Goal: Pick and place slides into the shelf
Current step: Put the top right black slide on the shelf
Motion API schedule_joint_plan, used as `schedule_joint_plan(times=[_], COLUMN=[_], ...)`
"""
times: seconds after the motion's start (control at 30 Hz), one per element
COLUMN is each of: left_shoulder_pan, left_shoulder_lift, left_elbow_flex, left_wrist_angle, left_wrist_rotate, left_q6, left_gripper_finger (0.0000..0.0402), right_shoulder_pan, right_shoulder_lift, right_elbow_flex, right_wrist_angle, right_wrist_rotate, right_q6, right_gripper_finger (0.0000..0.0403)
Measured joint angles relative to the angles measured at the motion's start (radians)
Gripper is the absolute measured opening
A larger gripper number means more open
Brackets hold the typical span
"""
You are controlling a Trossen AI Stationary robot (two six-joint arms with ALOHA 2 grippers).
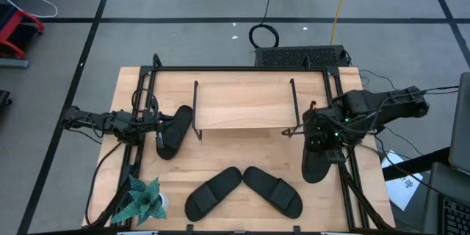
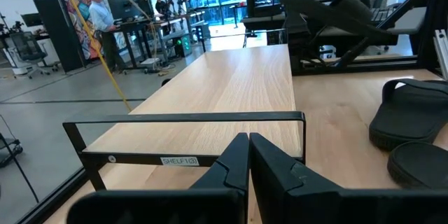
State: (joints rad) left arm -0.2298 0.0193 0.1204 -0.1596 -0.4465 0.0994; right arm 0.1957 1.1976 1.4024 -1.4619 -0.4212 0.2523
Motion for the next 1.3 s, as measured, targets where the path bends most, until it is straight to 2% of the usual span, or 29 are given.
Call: schedule_joint_plan(times=[0.33,0.67,0.93,1.3], left_shoulder_pan=[0.000,0.000,0.000,0.000], left_shoulder_lift=[0.000,0.000,0.000,0.000], left_elbow_flex=[0.000,0.000,0.000,0.000], left_wrist_angle=[0.000,-0.001,-0.001,-0.001], left_wrist_rotate=[0.000,0.000,0.000,0.000], left_q6=[0.000,0.012,0.012,0.023], left_gripper_finger=[0.0019,0.0019,0.0019,0.0019], right_shoulder_pan=[-0.180,-0.345,-0.463,-0.539], right_shoulder_lift=[0.162,0.285,0.348,0.434], right_elbow_flex=[0.164,0.364,0.383,0.384], right_wrist_angle=[-0.114,-0.108,-0.110,-0.109], right_wrist_rotate=[0.002,-0.102,-0.133,-0.131], right_q6=[-0.293,-0.488,-0.601,-0.713], right_gripper_finger=[0.0000,0.0000,0.0000,0.0000])
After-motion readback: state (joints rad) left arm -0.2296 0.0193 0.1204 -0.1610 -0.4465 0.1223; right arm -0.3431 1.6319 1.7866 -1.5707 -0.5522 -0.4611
